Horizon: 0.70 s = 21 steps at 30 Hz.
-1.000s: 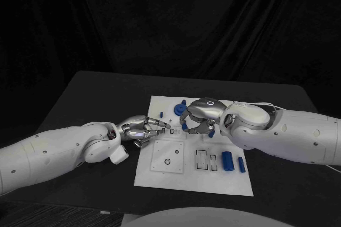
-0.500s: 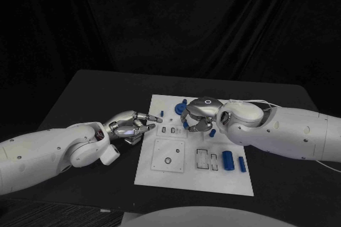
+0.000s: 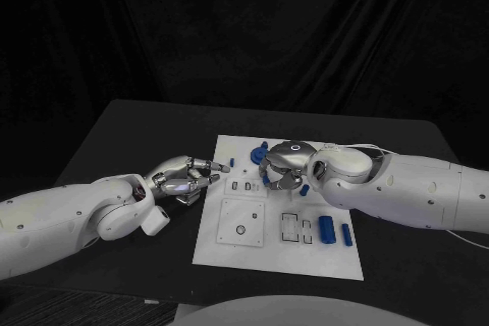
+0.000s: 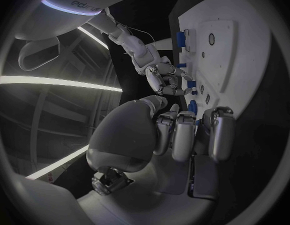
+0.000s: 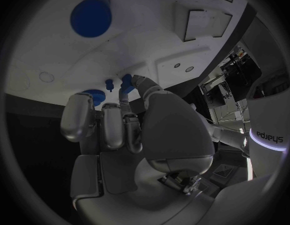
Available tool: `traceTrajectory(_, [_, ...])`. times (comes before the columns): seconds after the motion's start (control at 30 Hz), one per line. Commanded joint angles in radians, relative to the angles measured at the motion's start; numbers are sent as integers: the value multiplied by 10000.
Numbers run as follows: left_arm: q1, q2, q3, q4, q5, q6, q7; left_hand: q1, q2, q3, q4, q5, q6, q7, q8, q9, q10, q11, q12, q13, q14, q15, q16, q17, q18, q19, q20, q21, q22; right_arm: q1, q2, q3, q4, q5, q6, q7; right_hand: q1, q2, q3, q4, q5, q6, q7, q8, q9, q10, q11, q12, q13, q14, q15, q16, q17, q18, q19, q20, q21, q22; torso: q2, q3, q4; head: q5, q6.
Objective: Assemble the parts on the task board
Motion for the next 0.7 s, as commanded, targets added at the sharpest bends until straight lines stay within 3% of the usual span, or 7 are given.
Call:
traceTrajectory(0.03, [26,15,7,-17,30,-52,205,-88,26,-2,-68,-13,70,24,36,16,1045,72,-9,2616,1056,73,27,2628,87,-71,20,-41,1423,-50,4,-3,14,-112,36,-205,27,-12,43,8,-68,129,-53,-31,-8,985,91,-55,2566,542,91,-64,128,15,-28,28,-22,1570,-1,12,-9,23,13])
traceTrajectory(0.17, [26,33,7,-40,30,-19,242,-83,35,20,-95,2,158,17,59,30,1045,68,-9,2616,1056,71,27,2628,89,-78,24,-45,1421,-62,10,-2,27,-112,-6,-180,23,-13,41,10,-92,132,-53,-34,-16,984,92,-56,2565,542,92,-65,128,16,-29,29,-27,1569,0,24,5,58,-4])
traceTrajectory(0.7, [25,142,7,-136,30,56,237,-80,43,41,-120,16,215,14,75,37,1045,65,-9,2616,1056,69,27,2628,105,-150,27,-68,1376,-93,38,-2,35,-112,-39,-138,0,-18,26,20,-264,120,-41,-80,-88,981,101,-60,2562,544,99,-73,119,18,-29,37,-43,1565,-1,8,-5,34,8])
